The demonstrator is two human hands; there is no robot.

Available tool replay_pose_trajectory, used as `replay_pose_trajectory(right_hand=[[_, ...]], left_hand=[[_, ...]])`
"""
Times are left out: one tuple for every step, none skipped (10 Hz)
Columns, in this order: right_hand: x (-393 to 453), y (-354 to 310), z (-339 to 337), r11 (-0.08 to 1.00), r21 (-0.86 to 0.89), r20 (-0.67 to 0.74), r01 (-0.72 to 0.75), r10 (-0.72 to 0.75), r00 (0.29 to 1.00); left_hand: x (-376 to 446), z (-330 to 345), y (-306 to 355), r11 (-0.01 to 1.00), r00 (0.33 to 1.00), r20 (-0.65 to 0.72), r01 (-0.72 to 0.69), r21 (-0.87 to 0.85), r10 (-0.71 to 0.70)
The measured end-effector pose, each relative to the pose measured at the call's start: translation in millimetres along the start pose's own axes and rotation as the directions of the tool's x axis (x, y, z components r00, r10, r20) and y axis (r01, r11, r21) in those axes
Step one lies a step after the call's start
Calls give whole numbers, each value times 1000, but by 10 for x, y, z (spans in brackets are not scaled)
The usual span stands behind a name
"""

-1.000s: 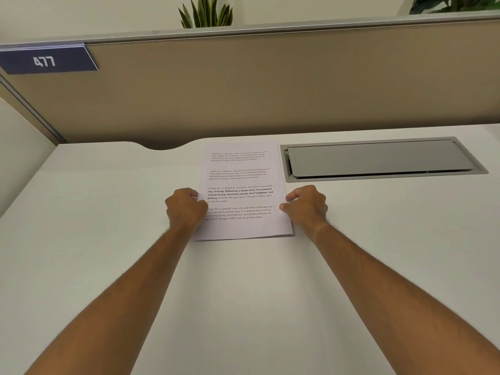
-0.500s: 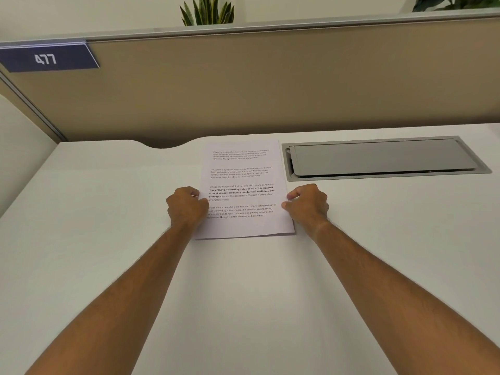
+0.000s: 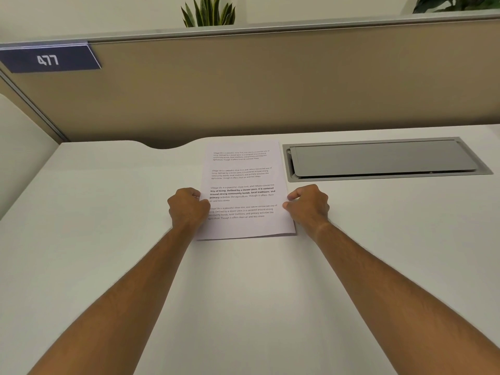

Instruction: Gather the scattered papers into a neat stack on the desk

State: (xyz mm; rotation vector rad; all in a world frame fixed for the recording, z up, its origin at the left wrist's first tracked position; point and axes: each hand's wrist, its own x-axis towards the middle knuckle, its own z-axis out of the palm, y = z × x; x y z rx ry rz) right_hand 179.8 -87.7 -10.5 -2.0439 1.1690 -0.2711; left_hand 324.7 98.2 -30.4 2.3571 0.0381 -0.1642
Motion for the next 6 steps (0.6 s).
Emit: replay_pose_trajectory(right_hand=[[5,13,3,1000,6,-3,2,-2,1000],[0,12,6,1000,18,3,2,-2,1000],[-35,24,6,999,33,-4,1,-1,1000],[-55,47,14,999,36,-19,22,-21,1000],[-149,62,23,992,-20,-56,128,-129,990],[-233,39,9,976,-61,-58,208,-211,976]], left_hand=[[-10,-9,4,1000,1000,6,-18,-2,18],[-10,-23,-3,1000,1000,9,-27,-5,27],[-45,-67,-7,999,999,15,-35,-1,35],[-51,-99,-46,995,996,32,-87,41,86],[-149,-138,-77,964,972,24,-237,125,236],[-262,-141,-35,927,944,28,-329,181,330]])
